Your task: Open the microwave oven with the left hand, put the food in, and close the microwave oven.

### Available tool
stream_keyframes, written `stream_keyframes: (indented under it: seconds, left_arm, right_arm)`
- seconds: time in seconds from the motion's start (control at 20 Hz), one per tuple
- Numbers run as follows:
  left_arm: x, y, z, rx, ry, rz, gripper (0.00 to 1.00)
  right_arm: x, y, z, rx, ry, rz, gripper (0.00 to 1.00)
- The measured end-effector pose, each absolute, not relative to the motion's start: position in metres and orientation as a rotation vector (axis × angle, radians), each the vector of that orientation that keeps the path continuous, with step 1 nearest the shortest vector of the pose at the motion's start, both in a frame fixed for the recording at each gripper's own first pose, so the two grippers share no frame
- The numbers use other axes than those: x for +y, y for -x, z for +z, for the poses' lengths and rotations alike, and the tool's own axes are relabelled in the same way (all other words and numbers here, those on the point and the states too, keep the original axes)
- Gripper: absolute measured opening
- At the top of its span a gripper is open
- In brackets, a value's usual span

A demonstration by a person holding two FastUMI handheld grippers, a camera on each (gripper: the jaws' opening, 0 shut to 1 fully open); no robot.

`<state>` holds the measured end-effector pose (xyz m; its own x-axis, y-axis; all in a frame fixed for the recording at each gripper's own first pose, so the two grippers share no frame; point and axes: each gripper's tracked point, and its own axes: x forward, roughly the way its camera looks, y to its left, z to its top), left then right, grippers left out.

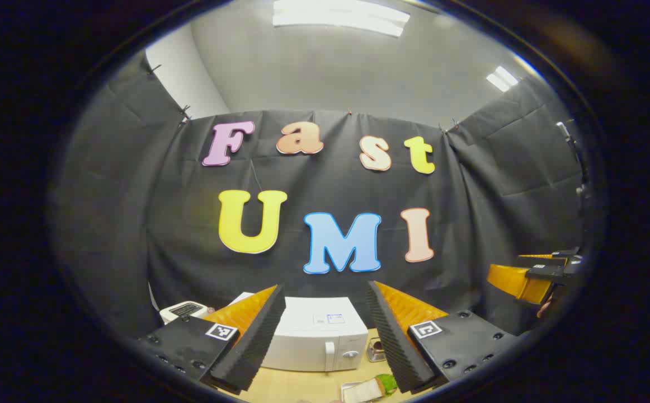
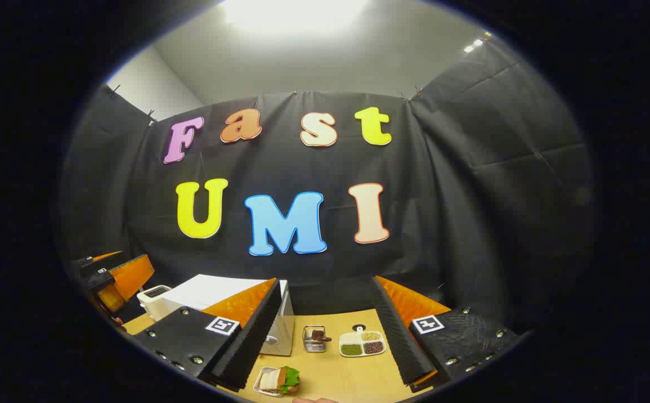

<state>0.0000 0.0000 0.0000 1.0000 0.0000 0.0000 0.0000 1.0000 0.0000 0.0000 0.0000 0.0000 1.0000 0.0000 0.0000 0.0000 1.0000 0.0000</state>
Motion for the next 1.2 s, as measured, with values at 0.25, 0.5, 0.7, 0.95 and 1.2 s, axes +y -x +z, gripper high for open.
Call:
stream_keyframes:
  seconds: [0.25,0.5,0.7,0.95,1.2]
  left_arm:
    - [-0.014,-0.003,-0.002,-0.003,-0.024,0.028,0.96]
    - [-0.035,-0.013,-0.006,-0.012,-0.036,0.023,0.94]
    - [-0.046,-0.023,-0.017,0.006,-0.029,0.038,0.97]
    - [-0.049,-0.033,-0.055,0.032,-0.018,0.019,0.96]
    - [-0.041,-0.062,-0.133,0.139,0.004,-0.059,0.95]
  right_arm:
    - [-0.012,-0.014,-0.012,0.023,-0.015,0.038,0.96]
    - [-0.024,-0.029,-0.014,0.013,-0.002,0.06,0.96]
    - [-0.029,-0.039,-0.016,0.001,-0.01,0.08,0.96]
    - [-0.033,-0.042,-0.038,0.044,-0.023,0.065,0.96]
    - [-0.02,-0.033,-0.051,0.055,-0.018,0.044,0.96]
